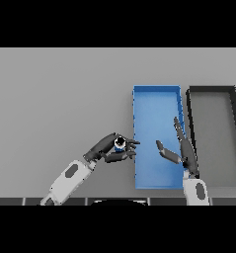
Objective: Pick up the blue pipe and place it into the blue bin.
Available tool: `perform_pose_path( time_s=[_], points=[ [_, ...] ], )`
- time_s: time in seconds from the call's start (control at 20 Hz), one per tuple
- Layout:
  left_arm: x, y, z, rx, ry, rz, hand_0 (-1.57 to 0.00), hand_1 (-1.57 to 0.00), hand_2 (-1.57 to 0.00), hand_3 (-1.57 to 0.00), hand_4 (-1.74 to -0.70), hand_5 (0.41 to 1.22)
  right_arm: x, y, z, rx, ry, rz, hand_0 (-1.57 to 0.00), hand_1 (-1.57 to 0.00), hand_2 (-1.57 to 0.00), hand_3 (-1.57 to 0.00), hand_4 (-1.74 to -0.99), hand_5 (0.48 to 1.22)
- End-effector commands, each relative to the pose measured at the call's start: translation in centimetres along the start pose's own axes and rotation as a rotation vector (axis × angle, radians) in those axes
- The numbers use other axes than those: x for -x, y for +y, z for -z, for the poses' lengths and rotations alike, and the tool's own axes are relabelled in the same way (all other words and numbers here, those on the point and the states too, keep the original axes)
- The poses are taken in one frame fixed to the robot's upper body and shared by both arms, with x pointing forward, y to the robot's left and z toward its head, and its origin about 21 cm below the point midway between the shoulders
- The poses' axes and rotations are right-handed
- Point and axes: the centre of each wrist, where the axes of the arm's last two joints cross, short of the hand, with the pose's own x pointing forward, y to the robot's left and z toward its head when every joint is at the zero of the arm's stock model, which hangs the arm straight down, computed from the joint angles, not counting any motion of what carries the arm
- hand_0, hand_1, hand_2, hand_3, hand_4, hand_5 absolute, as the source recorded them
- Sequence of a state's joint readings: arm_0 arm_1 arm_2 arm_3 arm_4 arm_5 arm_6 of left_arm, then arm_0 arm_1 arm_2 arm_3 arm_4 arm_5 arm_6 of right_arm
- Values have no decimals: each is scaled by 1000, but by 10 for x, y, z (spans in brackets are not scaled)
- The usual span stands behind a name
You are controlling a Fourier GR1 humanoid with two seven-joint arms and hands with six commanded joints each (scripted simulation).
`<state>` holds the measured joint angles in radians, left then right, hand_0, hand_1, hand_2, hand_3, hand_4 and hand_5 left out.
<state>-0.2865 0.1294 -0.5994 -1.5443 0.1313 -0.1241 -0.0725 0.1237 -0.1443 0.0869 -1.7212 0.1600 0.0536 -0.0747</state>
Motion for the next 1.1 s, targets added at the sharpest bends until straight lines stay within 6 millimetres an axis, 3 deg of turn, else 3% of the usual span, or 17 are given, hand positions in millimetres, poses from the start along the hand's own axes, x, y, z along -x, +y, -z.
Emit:
perform_pose_path(
  time_s=[0.0,0.15,0.4,0.5,0.6,0.75,0.9,1.05],
  points=[
    [-2,2,-1,1,5,8,-1561,-1563,-1563,-1493,-1738,1218,0,2,-1,0,-3,6,1,1,1,1,-1136,604],
    [-4,0,1,9,18,25,-1566,-1567,-1567,-1496,-1739,1219,1,2,-4,7,-10,0,1,1,1,1,-1127,605],
    [0,1,-2,7,34,29,-1569,-1570,-1570,-1495,-1740,1219,0,1,-15,37,-1,11,1,1,1,1,-1176,605],
    [0,3,-3,13,41,38,-1570,-1570,-1570,-1495,-1741,1220,-9,-3,-12,4,-82,85,1,1,1,1,-1196,622],
    [1,3,-4,16,48,35,-1570,-1570,-1570,-1497,-1741,1220,-25,-17,-10,-97,-158,199,1,1,1,1,-1212,589],
    [-2,-3,-2,20,41,38,-1571,-1571,-1571,-1494,-1741,1221,-60,-32,-5,-288,-218,220,1,1,1,1,-1282,537],
    [-2,0,0,23,32,46,-1571,-1571,-1571,-1489,-1741,1221,-94,-32,7,-456,-227,164,1,1,1,1,-1319,501],
    [-2,2,-2,24,31,54,-1571,-1571,-1571,-1486,-1741,1221,-119,-16,20,-594,-241,136,1,1,1,1,-1309,503]
  ],
)
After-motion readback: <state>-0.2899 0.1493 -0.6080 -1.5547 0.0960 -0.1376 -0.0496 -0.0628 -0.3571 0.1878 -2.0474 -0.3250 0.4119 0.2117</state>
